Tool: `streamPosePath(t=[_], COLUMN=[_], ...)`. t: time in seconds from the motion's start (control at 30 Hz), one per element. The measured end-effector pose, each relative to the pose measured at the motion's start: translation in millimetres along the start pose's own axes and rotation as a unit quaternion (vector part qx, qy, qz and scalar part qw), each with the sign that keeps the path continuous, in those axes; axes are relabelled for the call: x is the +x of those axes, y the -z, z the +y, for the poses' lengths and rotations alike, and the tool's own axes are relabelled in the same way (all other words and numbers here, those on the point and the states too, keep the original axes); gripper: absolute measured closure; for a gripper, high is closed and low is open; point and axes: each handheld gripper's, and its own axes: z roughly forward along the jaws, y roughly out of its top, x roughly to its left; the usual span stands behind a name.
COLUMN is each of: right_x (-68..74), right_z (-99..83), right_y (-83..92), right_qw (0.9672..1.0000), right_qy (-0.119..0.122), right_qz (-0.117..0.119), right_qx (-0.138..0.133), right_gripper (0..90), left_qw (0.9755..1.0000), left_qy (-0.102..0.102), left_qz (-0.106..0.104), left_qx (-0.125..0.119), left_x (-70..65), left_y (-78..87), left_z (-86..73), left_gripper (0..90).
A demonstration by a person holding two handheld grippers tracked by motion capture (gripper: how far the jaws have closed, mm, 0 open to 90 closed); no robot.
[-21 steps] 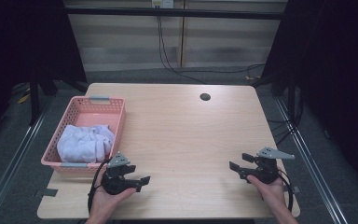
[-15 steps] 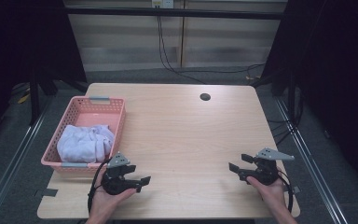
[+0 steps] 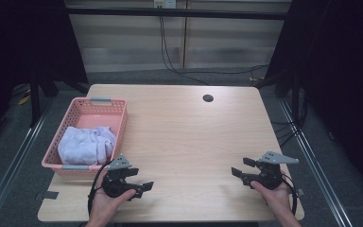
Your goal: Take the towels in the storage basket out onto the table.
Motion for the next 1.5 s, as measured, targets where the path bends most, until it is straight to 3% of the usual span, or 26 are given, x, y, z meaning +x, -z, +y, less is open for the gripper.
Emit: streamPosePath(t=[0.17,0.27,0.3,0.33,0.5,0.57,0.6,0.63,0.7,0.73,0.8,0.83,0.9,0.93,0.97,1.03,1.07,1.1,1.27,1.37,1.43,1.5], right_x=[4.1,4.7,4.7,4.9,8.8,9.6,9.6,9.8,9.9,9.3,8.9,8.7,9.4,9.4,10.7,11.3,11.7,12.4,12.2,12.4,11.8,11.1], right_z=[-0.6,-0.2,0.5,0.4,-0.6,0.2,0.2,1.1,1.2,0.8,0.4,0.1,0.1,0.1,0.0,-0.1,-0.2,0.0,0.0,0.2,0.7,0.6], right_y=[-1.5,-3.2,-4.6,-5.1,-5.8,-5.9,-5.9,-5.0,-5.0,-6.3,-6.7,-7.8,-7.6,-7.6,-6.9,-6.5,-6.2,-6.4,-9.4,-10.6,-10.6,-10.3], right_qw=[0.9999,0.9999,0.9999,0.9999,0.9996,0.9997,0.9997,0.9993,0.9993,0.9991,0.9991,0.9989,0.9989,0.9989,0.9988,0.9988,0.9987,0.9985,0.9982,0.9982,0.9985,0.9985], right_qy=[0.007,0.005,0.004,0.003,0.005,0.008,0.008,0.012,0.011,0.014,0.013,0.011,0.011,0.011,0.013,0.012,0.012,0.015,0.015,0.018,0.013,0.010], right_qz=[0.007,0.008,0.010,0.013,0.017,0.018,0.018,0.034,0.034,0.038,0.038,0.041,0.042,0.042,0.044,0.044,0.047,0.050,0.053,0.052,0.047,0.047], right_qx=[0.007,0.013,0.010,0.011,0.021,0.017,0.017,0.009,0.009,0.013,0.016,0.018,0.017,0.017,0.017,0.016,0.015,0.015,0.022,0.025,0.026,0.025], right_gripper=[27.7,26.6,25.1,25.4,25.5,23.8,23.8,20.5,20.9,20.7,20.7,20.5,19.6,19.6,18.7,18.2,18.0,17.9,17.7,16.8,16.7,16.7], left_qw=[0.9997,0.9997,0.9995,0.9995,0.9976,0.9973,0.9973,0.9973,0.9973,0.9968,0.9963,0.9950,0.9947,0.9950,0.9934,0.9931,0.9935,0.9921,0.9925,0.9906,0.9903,0.9906], left_qy=[-0.006,-0.013,-0.010,-0.010,-0.003,-0.007,-0.007,-0.004,-0.006,-0.010,-0.003,0.007,0.007,0.016,0.028,0.030,0.028,0.024,0.025,0.034,0.036,0.031], left_qz=[0.011,0.000,0.017,0.017,0.034,0.042,0.042,0.040,0.037,0.051,0.060,0.075,0.081,0.079,0.088,0.089,0.091,0.111,0.113,0.130,0.130,0.130], left_qx=[-0.021,-0.023,-0.025,-0.025,-0.060,-0.060,-0.060,-0.061,-0.063,-0.060,-0.061,-0.066,-0.063,-0.060,-0.067,-0.070,-0.062,-0.053,-0.039,-0.027,-0.035,-0.026], left_x=[-1.3,-0.9,1.3,1.3,14.4,20.7,20.7,28.9,31.5,34.8,41.4,47.8,51.7,55.5,60.8,63.6,66.3,70.9,83.7,94.5,96.3,100.7], left_y=[13.6,18.3,23.9,23.9,51.7,58.1,58.1,64.4,66.3,69.3,74.8,81.1,85.4,89.6,99.3,103.0,105.6,110.0,119.5,127.4,129.8,131.4], left_z=[9.6,12.5,15.3,15.3,28.3,32.6,32.6,36.6,37.7,39.6,42.7,45.9,47.6,48.7,47.6,46.4,45.7,45.1,46.1,46.5,45.8,44.5], left_gripper=[19.9,22.4,23.0,22.9,21.8,20.8,20.8,20.1,19.3,19.5,19.5,19.5,19.5,19.5,19.5,19.6,19.6,19.6,18.8,19.1,20.7,20.7])
